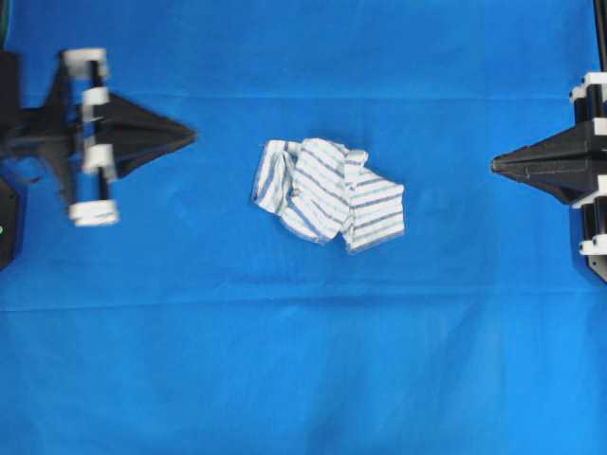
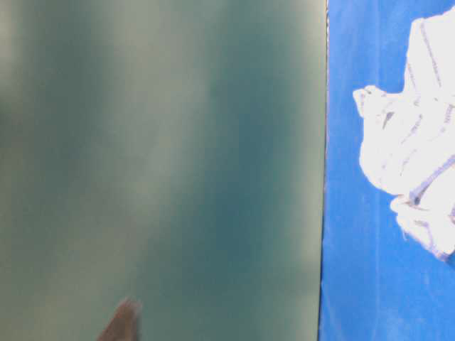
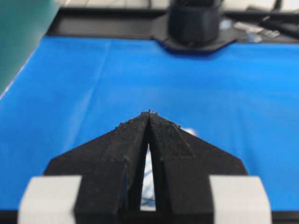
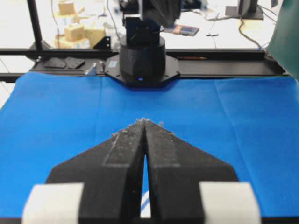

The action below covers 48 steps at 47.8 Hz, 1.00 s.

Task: Hand over the towel.
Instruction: 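Move the left gripper toward the white blue-striped towel, then close the left gripper on the towel's left edge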

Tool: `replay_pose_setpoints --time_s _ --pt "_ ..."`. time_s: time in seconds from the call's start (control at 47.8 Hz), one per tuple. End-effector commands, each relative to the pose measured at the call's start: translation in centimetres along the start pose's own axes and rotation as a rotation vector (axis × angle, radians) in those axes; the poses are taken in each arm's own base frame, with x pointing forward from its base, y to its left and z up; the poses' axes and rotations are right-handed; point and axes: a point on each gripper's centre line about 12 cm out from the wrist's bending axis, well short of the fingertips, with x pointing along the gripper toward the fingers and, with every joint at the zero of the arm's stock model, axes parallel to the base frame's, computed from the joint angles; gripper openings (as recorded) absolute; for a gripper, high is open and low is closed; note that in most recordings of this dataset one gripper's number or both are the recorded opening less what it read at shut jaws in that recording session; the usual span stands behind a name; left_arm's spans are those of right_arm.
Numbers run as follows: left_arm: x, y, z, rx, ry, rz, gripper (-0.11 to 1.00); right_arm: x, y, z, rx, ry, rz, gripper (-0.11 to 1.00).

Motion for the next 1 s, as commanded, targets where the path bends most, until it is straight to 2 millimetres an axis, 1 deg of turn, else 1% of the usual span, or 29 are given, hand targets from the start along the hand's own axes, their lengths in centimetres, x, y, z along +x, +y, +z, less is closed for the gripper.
replay_pose_setpoints --time_s 0.0,0.042,0.084,0.105,0.23,0.293,0.335,0.397,0.481,0.544,0.649,0.732,0.837,0.983 --pt "2.8 0.5 -0.1 -0.002 0.030 0.016 0.09 0.2 0.0 0.9 0.000 -0.021 -0.001 0.00" --pt "3.9 0.7 -0.7 -0.006 0.057 0.022 0.19 0.2 0.0 1.0 0.000 -0.023 -0.001 0.00" --pt "5.0 0.9 -1.1 -0.008 0.082 0.028 0.32 0.2 0.0 1.0 0.000 -0.025 -0.002 0.00" --pt "5.9 1.0 -1.7 -0.011 0.104 0.029 0.38 0.2 0.0 1.0 0.000 -0.023 -0.001 0.00" --pt "9.2 1.0 -4.0 -0.009 0.190 0.028 0.74 0.3 0.0 0.9 -0.002 -0.018 -0.001 0.00" --pt "10.9 1.0 -5.2 -0.002 0.233 0.025 0.87 0.3 0.0 0.7 -0.005 -0.011 -0.001 0.00" --pt "12.1 0.9 -6.1 -0.001 0.266 0.022 0.93 0.4 0.0 0.6 -0.005 -0.006 -0.001 0.00" --pt "13.9 0.9 -7.6 0.000 0.328 0.019 0.94 0.4 0.0 0.5 -0.003 0.002 -0.001 0.00" --pt "15.7 0.9 -9.5 -0.001 0.393 0.015 0.94 0.5 0.0 0.3 -0.003 0.011 -0.001 0.00" --pt "16.8 0.9 -10.9 -0.004 0.430 0.015 0.94 0.6 0.0 0.1 -0.003 0.018 -0.001 0.00" --pt "18.0 1.2 -13.2 -0.009 0.483 0.020 0.94 0.7 0.0 -0.2 -0.005 0.029 -0.001 0.00" --pt "18.6 1.2 -14.4 -0.010 0.506 0.020 0.94 0.8 0.0 -0.3 -0.006 0.037 0.000 0.00" --pt "19.0 1.1 -15.5 -0.010 0.525 0.018 0.94 0.9 0.0 -0.5 -0.006 0.046 0.000 0.00" --pt "18.9 1.1 -15.9 -0.013 0.542 0.018 0.94 0.9 0.0 -0.6 -0.006 0.054 0.000 0.00"
